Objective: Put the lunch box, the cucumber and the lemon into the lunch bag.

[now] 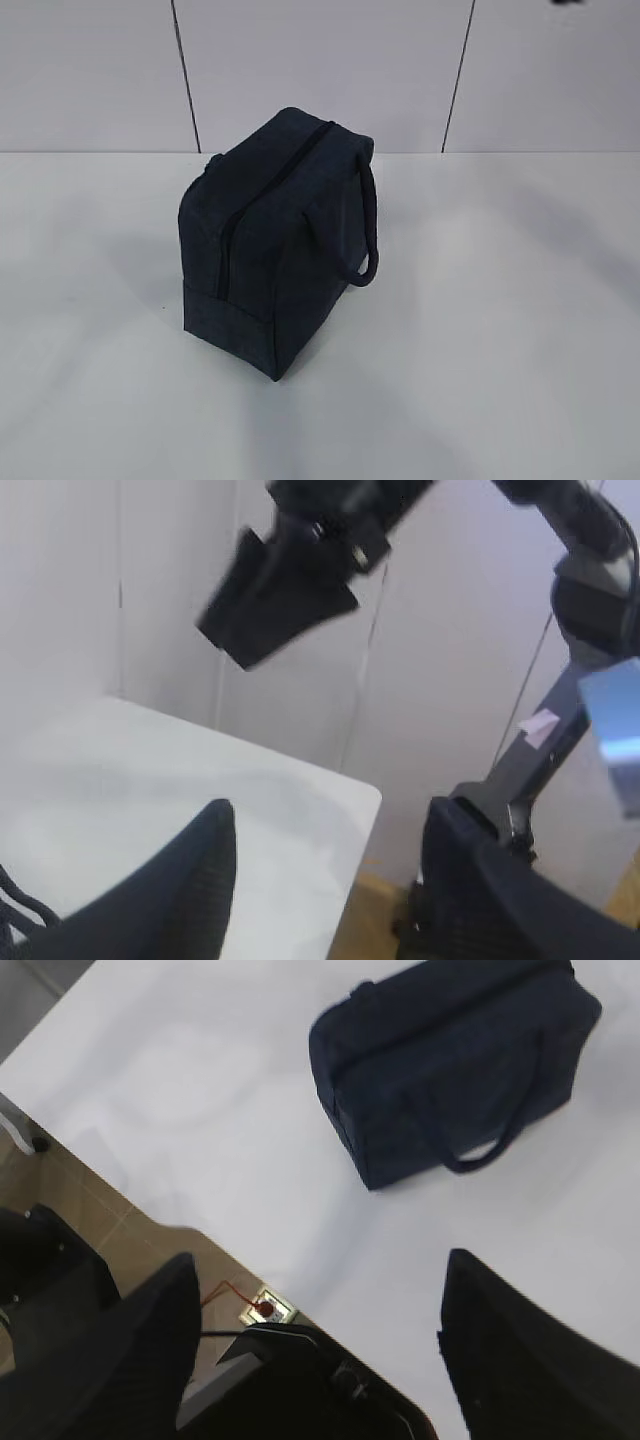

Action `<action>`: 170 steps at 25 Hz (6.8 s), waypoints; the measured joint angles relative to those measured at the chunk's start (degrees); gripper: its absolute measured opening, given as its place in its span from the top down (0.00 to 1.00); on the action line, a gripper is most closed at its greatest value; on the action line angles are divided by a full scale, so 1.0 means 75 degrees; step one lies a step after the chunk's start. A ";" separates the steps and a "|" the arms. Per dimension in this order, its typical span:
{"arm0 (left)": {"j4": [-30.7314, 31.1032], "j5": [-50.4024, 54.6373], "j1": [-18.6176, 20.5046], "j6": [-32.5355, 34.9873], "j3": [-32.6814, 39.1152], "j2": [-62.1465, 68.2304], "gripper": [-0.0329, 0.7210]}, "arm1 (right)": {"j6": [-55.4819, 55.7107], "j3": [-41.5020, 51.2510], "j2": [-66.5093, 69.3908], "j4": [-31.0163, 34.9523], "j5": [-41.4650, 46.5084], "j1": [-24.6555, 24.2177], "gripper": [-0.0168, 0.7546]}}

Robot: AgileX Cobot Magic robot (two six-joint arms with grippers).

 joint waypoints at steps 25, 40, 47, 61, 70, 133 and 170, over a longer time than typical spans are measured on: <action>0.0000 0.0379 -0.0055 -0.1309 0.0014 -0.1049 0.45 | 0.0159 0.7492 -0.8154 -0.2171 -0.0008 0.0018 0.23; 0.0000 0.1527 0.0981 -0.1338 0.2745 -0.1060 0.46 | 0.0156 0.8177 -0.8172 -0.2302 -0.0777 0.0018 0.23; 0.0000 0.2809 0.0981 -0.1338 0.3364 -0.1060 0.46 | 0.0142 0.8196 -0.8172 -0.2320 -0.0831 0.0018 0.23; 0.0000 0.5976 0.0981 -0.1248 0.4363 -0.1060 0.46 | 0.0142 0.8196 -0.8172 -0.2320 -0.0861 0.0018 0.23; -0.0120 0.7785 0.0981 -0.1304 0.5101 -0.1060 0.47 | 0.0142 0.8196 -0.8172 -0.2325 -0.0877 0.0018 0.23; -1.4968 1.7812 -0.0360 1.7319 0.2162 -0.3067 0.55 | 0.0142 0.8213 -0.8172 -0.2337 -0.0891 0.0018 0.23; -1.4935 1.7761 0.0471 1.7319 0.2227 -0.4588 0.61 | 0.0142 0.8213 -0.8914 -0.2337 -0.0905 -0.3888 0.23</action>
